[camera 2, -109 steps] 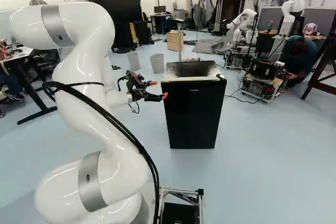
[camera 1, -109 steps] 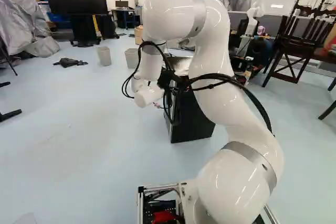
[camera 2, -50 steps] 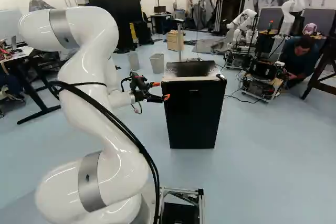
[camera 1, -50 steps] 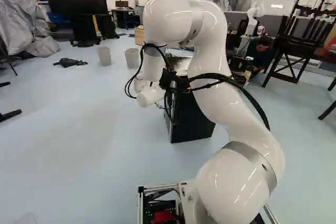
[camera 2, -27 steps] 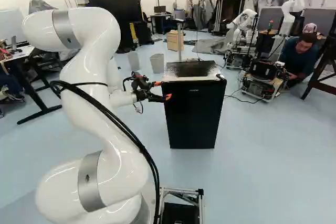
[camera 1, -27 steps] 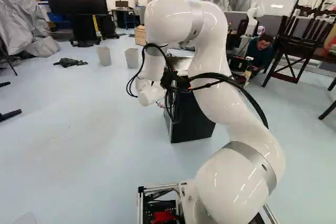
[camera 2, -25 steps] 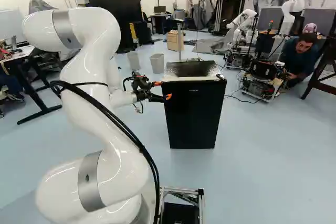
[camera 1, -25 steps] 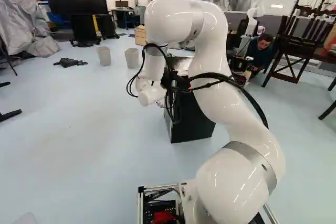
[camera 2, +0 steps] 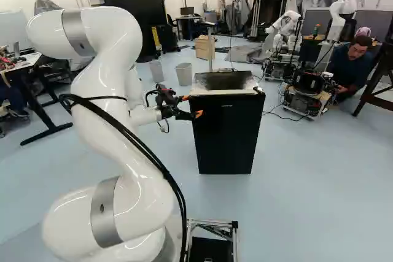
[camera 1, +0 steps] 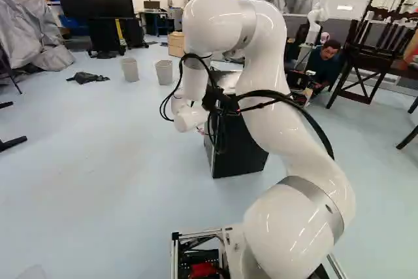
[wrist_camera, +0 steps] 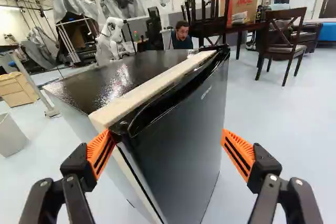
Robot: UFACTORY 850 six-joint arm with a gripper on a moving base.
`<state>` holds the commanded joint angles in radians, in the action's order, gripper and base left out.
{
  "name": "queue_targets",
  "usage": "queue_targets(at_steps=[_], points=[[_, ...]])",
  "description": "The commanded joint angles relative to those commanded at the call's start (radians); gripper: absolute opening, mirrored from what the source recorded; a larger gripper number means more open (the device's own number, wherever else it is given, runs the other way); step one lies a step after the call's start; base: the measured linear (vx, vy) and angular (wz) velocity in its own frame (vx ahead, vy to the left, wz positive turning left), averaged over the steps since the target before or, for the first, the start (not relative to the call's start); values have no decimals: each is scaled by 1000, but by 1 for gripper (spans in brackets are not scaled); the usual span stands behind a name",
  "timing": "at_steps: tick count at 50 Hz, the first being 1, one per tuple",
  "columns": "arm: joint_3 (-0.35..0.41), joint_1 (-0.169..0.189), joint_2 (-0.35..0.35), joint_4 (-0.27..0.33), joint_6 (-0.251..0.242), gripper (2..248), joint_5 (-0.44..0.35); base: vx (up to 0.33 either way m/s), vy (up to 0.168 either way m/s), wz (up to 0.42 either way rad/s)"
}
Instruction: Grab a drink from the fridge
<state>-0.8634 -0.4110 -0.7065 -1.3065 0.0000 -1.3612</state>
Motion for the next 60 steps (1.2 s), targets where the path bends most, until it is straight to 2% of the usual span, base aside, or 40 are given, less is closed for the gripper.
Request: queue_targets(at_steps=[60], points=[[251,-68,133,-20,0,247,0,0,0,0]])
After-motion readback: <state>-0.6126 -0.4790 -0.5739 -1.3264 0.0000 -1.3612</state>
